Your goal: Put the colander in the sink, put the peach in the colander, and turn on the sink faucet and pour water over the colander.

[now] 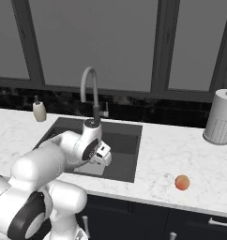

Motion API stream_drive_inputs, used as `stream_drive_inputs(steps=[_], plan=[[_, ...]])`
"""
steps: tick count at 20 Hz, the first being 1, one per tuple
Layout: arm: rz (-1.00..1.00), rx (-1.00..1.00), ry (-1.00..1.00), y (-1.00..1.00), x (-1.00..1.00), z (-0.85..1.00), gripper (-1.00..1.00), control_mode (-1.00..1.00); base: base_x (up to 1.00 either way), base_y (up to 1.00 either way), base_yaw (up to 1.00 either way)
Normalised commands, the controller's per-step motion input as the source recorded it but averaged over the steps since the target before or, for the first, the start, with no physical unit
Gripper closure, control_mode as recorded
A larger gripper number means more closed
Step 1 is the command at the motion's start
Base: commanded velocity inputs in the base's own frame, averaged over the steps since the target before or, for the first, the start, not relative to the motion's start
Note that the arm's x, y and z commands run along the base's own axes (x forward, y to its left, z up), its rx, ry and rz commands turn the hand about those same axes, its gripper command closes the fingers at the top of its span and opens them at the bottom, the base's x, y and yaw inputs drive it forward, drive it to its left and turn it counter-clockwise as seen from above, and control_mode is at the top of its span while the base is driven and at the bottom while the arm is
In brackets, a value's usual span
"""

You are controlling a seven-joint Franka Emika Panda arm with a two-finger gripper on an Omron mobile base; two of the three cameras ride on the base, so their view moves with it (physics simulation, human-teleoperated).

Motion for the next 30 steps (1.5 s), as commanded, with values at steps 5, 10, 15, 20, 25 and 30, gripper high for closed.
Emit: stream_drive_inputs(steps=[5,10,15,20,25,30], plan=[[0.01,0.00,0.00,-0.30,0.14,-0.19,1.00,-1.00,0.00,0.00,0.00],[0.00,0.00,0.00,-0.12,0.18,0.00,1.00,-1.00,0.00,0.00,0.00],[0.00,0.00,0.00,0.00,0.41,0.00,1.00,-1.00,0.00,0.00,0.00],[0.00,0.00,0.00,0.00,0.31,-0.19,1.00,-1.00,0.00,0.00,0.00],[0.00,0.00,0.00,-0.01,0.20,-0.36,1.00,-1.00,0.00,0.00,0.00],[0.01,0.00,0.00,-0.07,0.13,-0.40,1.00,-1.00,0.00,0.00,0.00]])
